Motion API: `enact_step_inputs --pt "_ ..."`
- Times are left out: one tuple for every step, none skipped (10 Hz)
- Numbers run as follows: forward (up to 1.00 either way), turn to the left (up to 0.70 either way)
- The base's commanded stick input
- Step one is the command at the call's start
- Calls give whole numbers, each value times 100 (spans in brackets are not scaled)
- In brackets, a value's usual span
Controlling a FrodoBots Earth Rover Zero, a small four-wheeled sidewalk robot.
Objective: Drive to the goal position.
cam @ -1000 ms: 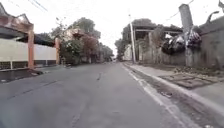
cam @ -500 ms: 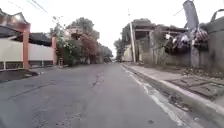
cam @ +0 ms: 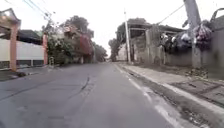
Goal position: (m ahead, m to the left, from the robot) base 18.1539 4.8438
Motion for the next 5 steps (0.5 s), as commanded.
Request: enact_step_inputs --pt "100 0" --pt "100 0" --pt "100 0" --pt "100 0" --pt "100 0"
